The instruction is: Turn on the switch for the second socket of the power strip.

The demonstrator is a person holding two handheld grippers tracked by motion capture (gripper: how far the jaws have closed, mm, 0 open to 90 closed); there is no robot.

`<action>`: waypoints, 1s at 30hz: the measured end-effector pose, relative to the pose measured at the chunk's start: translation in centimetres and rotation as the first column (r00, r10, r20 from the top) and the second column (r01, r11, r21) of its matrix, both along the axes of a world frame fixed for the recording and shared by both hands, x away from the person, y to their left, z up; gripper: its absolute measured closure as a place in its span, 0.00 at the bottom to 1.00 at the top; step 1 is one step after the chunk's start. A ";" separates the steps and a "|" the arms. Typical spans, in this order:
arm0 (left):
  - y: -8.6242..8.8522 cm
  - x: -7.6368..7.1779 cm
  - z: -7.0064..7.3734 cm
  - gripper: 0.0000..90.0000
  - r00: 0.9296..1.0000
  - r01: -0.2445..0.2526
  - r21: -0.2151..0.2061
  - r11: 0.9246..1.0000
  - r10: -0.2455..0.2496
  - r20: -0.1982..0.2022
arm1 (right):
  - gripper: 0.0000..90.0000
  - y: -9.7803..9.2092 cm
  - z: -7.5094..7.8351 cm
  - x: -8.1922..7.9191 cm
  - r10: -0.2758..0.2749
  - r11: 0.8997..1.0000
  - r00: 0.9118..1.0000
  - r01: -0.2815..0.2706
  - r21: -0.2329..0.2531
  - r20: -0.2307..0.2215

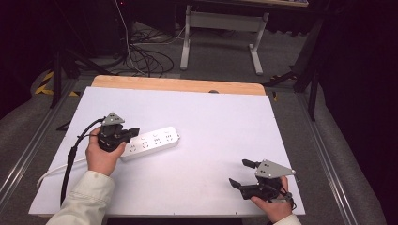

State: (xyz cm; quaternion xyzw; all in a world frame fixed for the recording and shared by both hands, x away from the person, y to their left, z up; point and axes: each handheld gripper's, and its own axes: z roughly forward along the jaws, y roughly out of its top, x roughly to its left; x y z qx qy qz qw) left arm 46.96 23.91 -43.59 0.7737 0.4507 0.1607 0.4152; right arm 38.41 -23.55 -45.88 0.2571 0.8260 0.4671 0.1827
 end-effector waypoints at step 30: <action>-1.7 1.6 -2.7 1.00 0.999 -0.001 0.067 0.998 0.003 -0.035 | 0.21 0.0 0.0 0.0 0.005 1.000 1.000 -0.005 0.001 0.001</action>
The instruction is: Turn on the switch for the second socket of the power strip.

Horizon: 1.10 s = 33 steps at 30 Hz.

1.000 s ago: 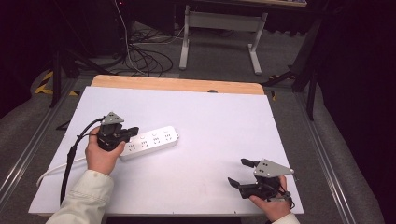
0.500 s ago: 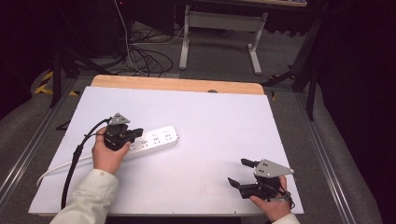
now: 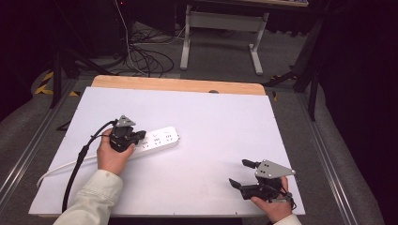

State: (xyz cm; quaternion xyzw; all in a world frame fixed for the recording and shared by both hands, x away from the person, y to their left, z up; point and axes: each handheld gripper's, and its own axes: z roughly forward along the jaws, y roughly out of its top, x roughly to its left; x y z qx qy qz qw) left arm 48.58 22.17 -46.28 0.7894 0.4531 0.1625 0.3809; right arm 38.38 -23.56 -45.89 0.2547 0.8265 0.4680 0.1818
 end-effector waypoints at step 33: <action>-0.1 -0.1 -0.2 1.00 1.000 -0.016 0.014 1.000 0.016 -0.002 | 0.21 0.1 0.0 0.0 0.001 1.000 1.000 -0.001 -0.005 -0.004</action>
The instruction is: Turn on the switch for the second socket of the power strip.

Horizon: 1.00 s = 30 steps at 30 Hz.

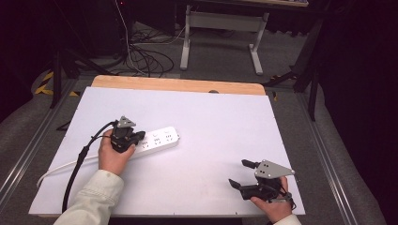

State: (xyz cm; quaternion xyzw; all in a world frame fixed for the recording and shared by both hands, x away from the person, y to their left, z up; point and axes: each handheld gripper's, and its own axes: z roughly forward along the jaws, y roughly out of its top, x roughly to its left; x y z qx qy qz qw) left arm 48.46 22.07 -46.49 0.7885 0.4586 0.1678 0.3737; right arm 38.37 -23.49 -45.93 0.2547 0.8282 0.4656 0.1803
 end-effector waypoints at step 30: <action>-0.3 -0.2 -0.2 1.00 1.000 -0.003 0.028 1.000 0.002 0.014 | 0.21 0.1 0.0 0.0 -0.002 1.000 1.000 0.002 -0.007 0.001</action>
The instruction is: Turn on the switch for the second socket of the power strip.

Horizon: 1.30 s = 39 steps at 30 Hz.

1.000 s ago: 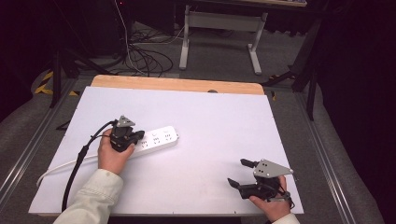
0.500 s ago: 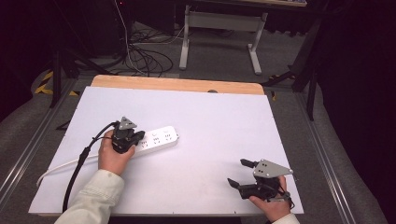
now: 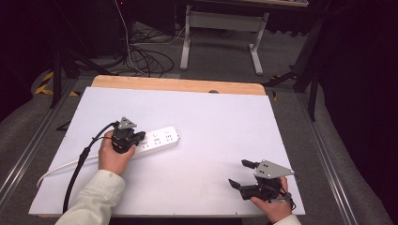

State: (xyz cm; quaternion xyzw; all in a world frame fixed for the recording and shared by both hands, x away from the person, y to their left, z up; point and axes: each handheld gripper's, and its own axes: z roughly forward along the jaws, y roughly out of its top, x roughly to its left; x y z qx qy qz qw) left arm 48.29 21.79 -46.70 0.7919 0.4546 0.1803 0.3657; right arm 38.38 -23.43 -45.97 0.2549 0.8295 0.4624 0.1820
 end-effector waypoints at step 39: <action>0.6 -2.1 4.0 1.00 0.997 0.023 -0.040 0.999 -0.020 0.072 | 0.21 -0.1 -0.1 0.1 -0.008 1.000 1.000 0.008 0.008 -0.006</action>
